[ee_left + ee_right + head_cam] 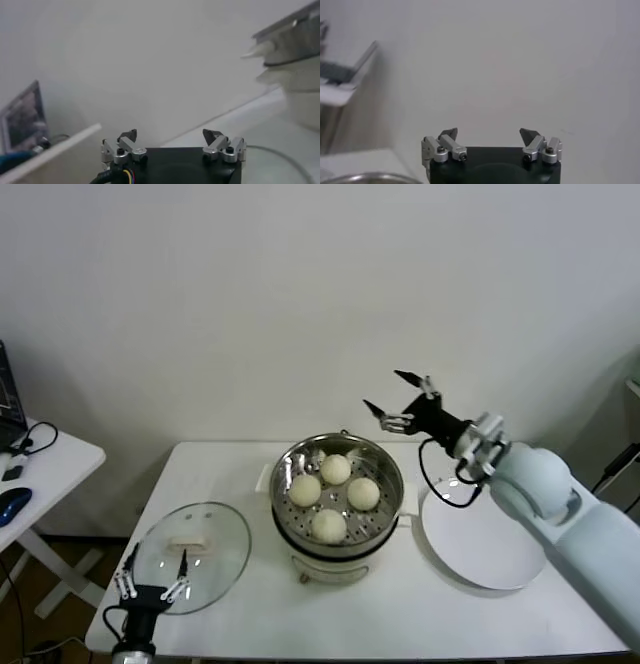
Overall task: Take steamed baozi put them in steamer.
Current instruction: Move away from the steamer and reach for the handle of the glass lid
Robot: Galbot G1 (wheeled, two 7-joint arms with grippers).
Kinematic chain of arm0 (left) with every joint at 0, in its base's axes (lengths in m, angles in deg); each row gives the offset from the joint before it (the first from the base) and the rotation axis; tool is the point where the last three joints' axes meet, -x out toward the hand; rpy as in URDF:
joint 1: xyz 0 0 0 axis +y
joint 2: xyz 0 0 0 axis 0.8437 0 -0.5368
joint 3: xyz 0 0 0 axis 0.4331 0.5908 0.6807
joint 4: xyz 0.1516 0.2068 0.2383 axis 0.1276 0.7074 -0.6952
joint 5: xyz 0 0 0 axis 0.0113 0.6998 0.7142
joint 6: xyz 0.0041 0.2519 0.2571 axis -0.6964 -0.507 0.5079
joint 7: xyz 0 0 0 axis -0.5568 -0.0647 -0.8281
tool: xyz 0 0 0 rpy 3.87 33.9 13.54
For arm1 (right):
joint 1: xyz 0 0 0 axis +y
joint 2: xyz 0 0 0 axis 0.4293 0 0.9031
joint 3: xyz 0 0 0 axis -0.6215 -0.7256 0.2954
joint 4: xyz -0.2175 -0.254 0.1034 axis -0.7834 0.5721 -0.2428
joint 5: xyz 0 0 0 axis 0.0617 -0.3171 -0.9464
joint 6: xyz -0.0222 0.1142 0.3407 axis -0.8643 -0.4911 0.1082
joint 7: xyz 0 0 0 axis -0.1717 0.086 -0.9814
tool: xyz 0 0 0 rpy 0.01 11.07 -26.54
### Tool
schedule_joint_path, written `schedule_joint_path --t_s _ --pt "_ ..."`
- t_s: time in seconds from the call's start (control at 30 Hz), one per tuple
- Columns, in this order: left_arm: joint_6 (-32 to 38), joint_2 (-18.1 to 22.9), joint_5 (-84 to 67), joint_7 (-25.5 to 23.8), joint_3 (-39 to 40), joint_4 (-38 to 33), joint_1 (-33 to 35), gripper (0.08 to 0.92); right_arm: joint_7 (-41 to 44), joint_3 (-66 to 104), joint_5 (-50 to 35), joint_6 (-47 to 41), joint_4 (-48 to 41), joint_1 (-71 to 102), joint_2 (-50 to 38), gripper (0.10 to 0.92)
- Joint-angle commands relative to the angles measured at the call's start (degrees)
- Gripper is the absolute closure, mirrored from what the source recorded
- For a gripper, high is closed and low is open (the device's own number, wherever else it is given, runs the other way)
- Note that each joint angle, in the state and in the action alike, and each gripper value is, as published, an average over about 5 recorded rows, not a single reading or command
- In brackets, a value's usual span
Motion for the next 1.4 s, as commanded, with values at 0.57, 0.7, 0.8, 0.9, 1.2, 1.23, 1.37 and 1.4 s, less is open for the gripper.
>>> schedule_joint_path --t_s 0.57,0.7,0.8,0.9,1.2,1.23,1.37,1.4 --pt "-2.8 -1.1 62.4 21.1 -1.1 12.2 -4.0 0.177 -0.4 33.1 4.3 25.7 1.4 49.8 23.9 0.203" --pt "-3.5 -1.0 64.3 20.7 -0.8 13.7 -5.6 0.177 2.8 31.7 1.7 32.8 -0.5 51.4 25.8 0.203" --pt "-4.0 -0.8 64.8 20.7 -0.8 15.0 -6.7 0.177 4.8 30.4 0.5 37.8 -1.8 52.4 26.8 0.203" --pt "-4.4 -0.7 64.8 20.6 -0.8 15.7 -7.5 0.177 6.9 29.2 -0.9 41.7 -2.8 53.6 27.5 0.203" --pt "-5.2 -0.6 64.9 20.3 -0.5 15.7 -8.8 0.177 12.0 24.8 -2.9 50.0 -8.4 56.1 29.9 0.203" --pt "-5.3 -0.7 64.8 20.2 -0.5 15.6 -9.0 0.177 12.2 24.2 -2.8 50.6 -8.7 56.4 30.2 0.203" --pt "-5.4 -0.9 64.6 19.7 -0.4 15.6 -9.5 0.177 12.4 22.5 -2.6 52.0 -9.8 57.1 31.0 0.203" --pt "-5.4 -1.0 64.6 19.6 -0.3 15.5 -9.6 0.177 12.4 22.1 -2.6 52.2 -10.0 57.2 31.2 0.203"
